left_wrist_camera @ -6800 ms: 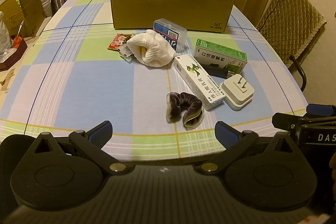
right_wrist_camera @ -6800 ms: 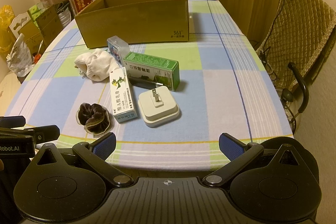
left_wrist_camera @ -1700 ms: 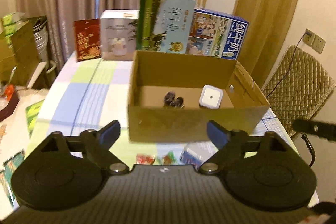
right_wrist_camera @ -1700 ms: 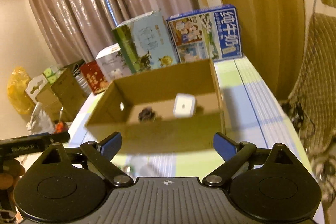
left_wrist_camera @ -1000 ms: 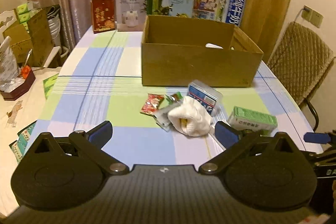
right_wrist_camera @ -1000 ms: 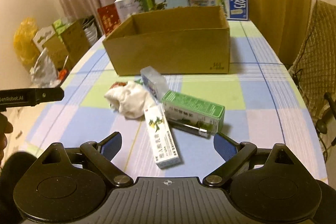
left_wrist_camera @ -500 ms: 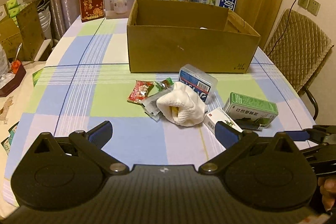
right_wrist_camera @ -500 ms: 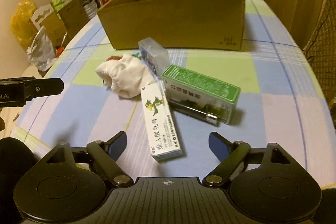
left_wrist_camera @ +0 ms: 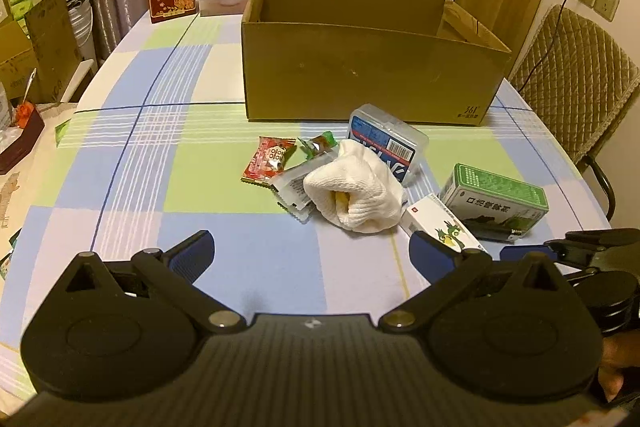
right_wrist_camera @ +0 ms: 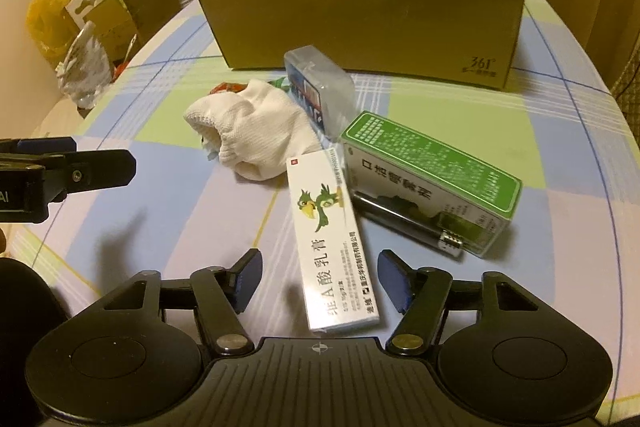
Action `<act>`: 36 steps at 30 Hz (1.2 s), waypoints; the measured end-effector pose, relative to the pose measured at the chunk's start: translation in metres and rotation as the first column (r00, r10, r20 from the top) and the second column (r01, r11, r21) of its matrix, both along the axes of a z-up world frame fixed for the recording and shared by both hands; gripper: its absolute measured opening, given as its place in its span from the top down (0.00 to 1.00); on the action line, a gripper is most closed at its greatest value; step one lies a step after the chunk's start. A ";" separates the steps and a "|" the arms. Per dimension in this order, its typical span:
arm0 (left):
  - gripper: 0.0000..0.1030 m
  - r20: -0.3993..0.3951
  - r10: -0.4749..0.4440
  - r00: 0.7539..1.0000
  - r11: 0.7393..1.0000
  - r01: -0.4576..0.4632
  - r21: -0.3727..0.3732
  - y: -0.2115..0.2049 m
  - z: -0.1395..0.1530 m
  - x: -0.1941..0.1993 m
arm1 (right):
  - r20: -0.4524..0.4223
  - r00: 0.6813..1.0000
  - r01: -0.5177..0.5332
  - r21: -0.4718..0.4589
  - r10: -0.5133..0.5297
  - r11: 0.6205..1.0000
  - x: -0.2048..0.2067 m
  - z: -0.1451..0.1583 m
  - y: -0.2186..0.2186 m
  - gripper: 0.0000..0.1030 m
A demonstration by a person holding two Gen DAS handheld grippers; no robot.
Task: Organize objects
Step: 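Withdraw both tools from the box back toward the remaining items, then grasp the white cloth with the left tool while the right tool grasps the ointment box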
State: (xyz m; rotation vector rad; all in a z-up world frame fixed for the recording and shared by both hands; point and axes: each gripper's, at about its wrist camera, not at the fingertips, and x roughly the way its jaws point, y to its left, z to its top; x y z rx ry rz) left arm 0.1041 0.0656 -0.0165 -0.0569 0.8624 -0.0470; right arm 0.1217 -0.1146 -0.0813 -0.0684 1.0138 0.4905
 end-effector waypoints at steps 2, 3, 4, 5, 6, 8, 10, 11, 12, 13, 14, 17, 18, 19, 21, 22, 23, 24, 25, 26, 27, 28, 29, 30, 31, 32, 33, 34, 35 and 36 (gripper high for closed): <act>0.01 -0.006 -0.008 1.000 1.000 0.008 -0.003 -0.001 -0.002 0.004 | -0.006 1.000 -0.007 -0.007 0.007 1.000 0.003 -0.004 0.002 0.48; 0.01 -0.009 -0.011 1.000 1.000 0.011 -0.003 -0.001 -0.004 0.006 | -0.007 1.000 -0.010 -0.015 0.010 1.000 0.004 -0.005 0.004 0.56; 0.01 -0.013 -0.015 1.000 1.000 0.015 -0.002 -0.002 -0.006 0.007 | -0.008 1.000 -0.015 -0.024 0.015 1.000 0.005 -0.007 0.005 0.64; 0.01 -0.015 -0.020 1.000 1.000 0.020 0.000 -0.003 -0.007 0.009 | -0.006 1.000 -0.019 -0.027 0.019 0.999 0.006 -0.008 0.005 0.65; 0.01 -0.018 -0.023 1.000 1.000 0.023 0.001 -0.004 -0.009 0.011 | -0.005 1.000 -0.022 -0.026 0.022 0.999 0.007 -0.009 0.005 0.65; 0.01 -0.023 -0.033 0.999 0.999 0.033 0.000 -0.005 -0.013 0.015 | 0.005 1.000 -0.020 -0.031 0.020 0.999 0.011 -0.009 0.005 0.65; 0.01 -0.022 -0.049 0.999 0.999 0.049 0.007 -0.007 -0.017 0.019 | 0.019 1.000 -0.008 -0.037 0.008 0.999 0.014 -0.008 0.003 0.66; 0.01 -0.022 -0.058 0.998 0.998 0.058 0.010 -0.008 -0.019 0.021 | 0.023 1.000 -0.001 -0.039 0.002 0.999 0.017 -0.008 0.002 0.66; 0.01 -0.021 -0.068 0.997 0.998 0.069 0.012 -0.009 -0.021 0.024 | 0.022 1.000 0.004 -0.039 -0.003 0.999 0.019 -0.008 0.001 0.66; 0.01 -0.019 -0.084 0.996 0.996 0.084 0.016 -0.011 -0.023 0.027 | 0.020 1.000 0.010 -0.034 -0.009 0.999 0.022 -0.008 -0.001 0.66; 0.01 -0.015 -0.099 0.995 0.995 0.099 0.021 -0.012 -0.025 0.031 | 0.021 1.000 0.015 -0.033 -0.014 0.999 0.024 -0.009 -0.002 0.66; 0.02 -0.001 -0.154 0.988 0.987 0.154 0.041 -0.018 -0.033 0.043 | 0.023 0.999 0.029 -0.032 -0.029 0.999 0.028 -0.009 -0.007 0.66; 0.02 0.008 -0.170 0.985 0.984 0.169 0.048 -0.020 -0.035 0.046 | 0.019 0.999 0.034 -0.027 -0.033 0.999 0.029 -0.009 -0.009 0.66; 0.03 0.016 -0.189 0.982 0.981 0.188 0.058 -0.023 -0.038 0.050 | 0.018 0.999 0.035 -0.026 -0.035 0.999 0.030 -0.010 -0.010 0.66; 0.08 0.025 -0.225 0.974 0.972 0.223 0.072 -0.027 -0.044 0.057 | 0.017 0.999 0.034 -0.026 -0.033 0.999 0.031 -0.011 -0.012 0.66; 0.11 0.024 -0.242 0.970 0.968 0.240 0.074 -0.029 -0.048 0.061 | 0.018 0.999 0.033 -0.024 -0.032 0.999 0.032 -0.011 -0.012 0.66; 0.15 0.022 -0.258 0.966 0.964 0.256 0.074 -0.031 -0.051 0.064 | 0.019 0.999 0.033 -0.023 -0.032 0.999 0.032 -0.011 -0.012 0.66; 0.16 0.017 -0.268 0.963 0.961 0.266 0.074 -0.033 -0.054 0.067 | 0.020 0.999 0.033 -0.022 -0.033 0.999 0.032 -0.011 -0.012 0.66; 0.21 0.014 -0.269 0.963 0.961 0.267 0.074 -0.034 -0.057 0.070 | 0.022 0.999 0.031 -0.022 -0.031 0.999 0.032 -0.011 -0.012 0.66; 0.25 0.010 -0.268 0.963 0.961 0.267 0.074 -0.034 -0.059 0.073 | 0.024 0.999 0.030 -0.022 -0.029 0.999 0.032 -0.011 -0.012 0.66; 0.29 0.005 -0.269 0.963 0.961 0.268 0.072 -0.035 -0.061 0.075 | 0.026 0.999 0.029 -0.021 -0.029 0.999 0.033 -0.012 -0.012 0.66; 0.32 -0.002 -0.269 0.963 0.961 0.269 0.064 -0.034 -0.063 0.077 | 0.028 0.999 0.030 -0.021 -0.029 0.999 0.033 -0.012 -0.011 0.66; 0.41 -0.004 -0.268 0.963 0.962 0.268 0.057 -0.033 -0.064 0.077 | 0.028 0.999 0.029 -0.021 -0.028 0.999 0.034 -0.012 -0.011 0.66; 0.51 -0.006 -0.266 0.964 0.963 0.266 0.051 -0.033 -0.064 0.078 | 0.029 0.999 0.027 -0.023 -0.027 0.999 0.034 -0.013 -0.011 0.66; 0.53 -0.010 -0.265 0.964 0.963 0.265 0.043 -0.032 -0.064 0.077 | 0.031 0.999 0.024 -0.025 -0.024 0.999 0.034 -0.014 -0.010 0.66; 0.60 -0.013 -0.263 0.965 0.964 0.263 0.033 -0.030 -0.064 0.076 | 0.032 0.999 0.023 -0.027 -0.022 0.999 0.034 -0.015 -0.009 0.65; 0.64 -0.018 -0.261 0.965 0.965 0.261 0.020 -0.029 -0.064 0.076 | 0.031 0.999 0.023 -0.027 -0.022 0.999 0.035 -0.015 -0.008 0.65; 0.69 -0.022 -0.255 0.967 0.967 0.255 0.014 -0.029 -0.063 0.075 | 0.029 0.999 0.023 -0.026 -0.022 0.999 0.035 -0.016 -0.007 0.65; 0.74 -0.023 -0.249 0.968 0.968 0.249 0.011 -0.028 -0.062 0.073 | 0.028 0.999 0.022 -0.027 -0.021 0.999 0.036 -0.017 -0.006 0.64; 0.75 -0.025 -0.243 0.970 0.970 0.244 0.006 -0.028 -0.061 0.072 | 0.029 0.999 0.020 -0.028 -0.020 0.999 0.036 -0.017 -0.005 0.64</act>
